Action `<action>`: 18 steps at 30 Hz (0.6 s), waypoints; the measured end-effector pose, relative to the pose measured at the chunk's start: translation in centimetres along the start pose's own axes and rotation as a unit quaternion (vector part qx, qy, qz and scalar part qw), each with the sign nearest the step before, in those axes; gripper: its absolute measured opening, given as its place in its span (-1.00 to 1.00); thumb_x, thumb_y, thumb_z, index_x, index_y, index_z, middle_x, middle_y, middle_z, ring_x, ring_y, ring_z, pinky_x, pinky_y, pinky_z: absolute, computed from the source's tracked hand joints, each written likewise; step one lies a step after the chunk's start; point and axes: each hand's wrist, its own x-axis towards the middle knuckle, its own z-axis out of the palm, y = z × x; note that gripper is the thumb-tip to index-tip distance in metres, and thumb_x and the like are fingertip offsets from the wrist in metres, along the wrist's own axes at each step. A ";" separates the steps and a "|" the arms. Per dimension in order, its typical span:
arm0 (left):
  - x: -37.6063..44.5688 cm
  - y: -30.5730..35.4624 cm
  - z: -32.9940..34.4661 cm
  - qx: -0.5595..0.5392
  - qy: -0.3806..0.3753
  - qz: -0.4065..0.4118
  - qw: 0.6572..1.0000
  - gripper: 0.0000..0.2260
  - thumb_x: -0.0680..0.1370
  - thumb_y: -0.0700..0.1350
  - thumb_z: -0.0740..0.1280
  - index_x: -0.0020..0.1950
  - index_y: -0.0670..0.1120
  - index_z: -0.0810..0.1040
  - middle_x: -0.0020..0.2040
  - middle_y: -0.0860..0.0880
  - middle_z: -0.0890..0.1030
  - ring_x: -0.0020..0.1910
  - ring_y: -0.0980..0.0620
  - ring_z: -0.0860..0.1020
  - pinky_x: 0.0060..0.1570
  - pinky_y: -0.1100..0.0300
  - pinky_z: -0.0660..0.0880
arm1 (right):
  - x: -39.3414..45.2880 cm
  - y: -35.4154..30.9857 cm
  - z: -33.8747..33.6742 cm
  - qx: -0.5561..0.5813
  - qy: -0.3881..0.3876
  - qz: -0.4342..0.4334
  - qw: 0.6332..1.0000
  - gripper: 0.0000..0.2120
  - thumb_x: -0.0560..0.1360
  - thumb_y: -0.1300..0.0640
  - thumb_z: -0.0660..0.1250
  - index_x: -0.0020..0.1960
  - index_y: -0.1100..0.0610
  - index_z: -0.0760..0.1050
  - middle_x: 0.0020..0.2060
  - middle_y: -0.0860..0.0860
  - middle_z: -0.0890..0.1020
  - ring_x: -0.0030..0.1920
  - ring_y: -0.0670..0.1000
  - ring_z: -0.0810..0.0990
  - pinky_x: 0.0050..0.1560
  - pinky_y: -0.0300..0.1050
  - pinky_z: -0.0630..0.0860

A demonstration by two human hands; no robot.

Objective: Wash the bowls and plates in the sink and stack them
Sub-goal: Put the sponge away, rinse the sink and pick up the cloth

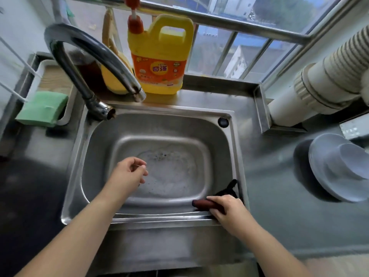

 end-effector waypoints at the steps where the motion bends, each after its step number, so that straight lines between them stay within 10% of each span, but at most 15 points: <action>1: -0.3 -0.3 -0.1 0.000 -0.002 0.000 1.000 -0.87 0.59 -0.26 0.23 -0.09 -0.08 0.52 -0.19 -0.11 0.63 -0.30 -0.05 0.55 -0.22 0.10 0.47 | -0.3 -0.7 -0.1 0.020 -0.014 -0.002 1.000 -0.69 0.51 -0.02 0.30 0.25 -0.17 0.51 0.03 -0.12 0.61 0.12 -0.09 0.50 0.21 -0.17 0.38; 18: -3.6 -4.4 -8.7 -0.099 0.137 -0.035 0.985 -0.85 0.59 -0.28 0.23 -0.11 -0.10 0.51 -0.23 -0.10 0.61 -0.36 -0.01 0.52 -0.28 0.18 0.49 | 2.7 -20.7 8.9 0.092 -0.165 -0.198 0.962 -0.55 0.59 0.08 0.22 0.46 -0.07 0.28 0.46 -0.09 0.29 0.39 0.04 0.25 0.43 -0.17 0.10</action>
